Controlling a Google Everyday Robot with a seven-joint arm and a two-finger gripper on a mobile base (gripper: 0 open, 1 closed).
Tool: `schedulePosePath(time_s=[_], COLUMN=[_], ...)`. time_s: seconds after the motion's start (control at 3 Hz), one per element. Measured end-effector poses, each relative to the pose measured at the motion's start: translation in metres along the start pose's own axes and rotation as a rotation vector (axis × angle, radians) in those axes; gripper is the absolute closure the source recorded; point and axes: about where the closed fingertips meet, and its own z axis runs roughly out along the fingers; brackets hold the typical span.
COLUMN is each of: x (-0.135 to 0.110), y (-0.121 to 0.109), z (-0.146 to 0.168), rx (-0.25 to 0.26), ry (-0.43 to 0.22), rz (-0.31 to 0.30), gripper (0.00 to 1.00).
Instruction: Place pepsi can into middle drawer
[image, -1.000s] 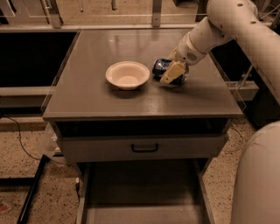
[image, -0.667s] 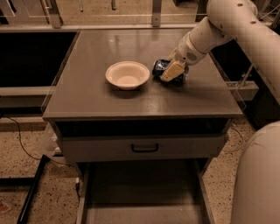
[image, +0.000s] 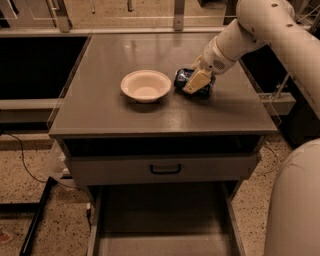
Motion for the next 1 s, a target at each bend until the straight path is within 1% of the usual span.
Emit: schedulePosePath(time_s=[0.33,0.67,1.0], x=[-0.012,-0.027,-0.027], y=[0.01,0.021,0.038], z=[-0.009,-0.025,-0.058], rx=[-0.018,-0.023,-0.008], ry=[-0.022,-0.048,-0.073], rz=[-0.027,-0.068,-0.081], gripper=[1.0,1.0,1.0])
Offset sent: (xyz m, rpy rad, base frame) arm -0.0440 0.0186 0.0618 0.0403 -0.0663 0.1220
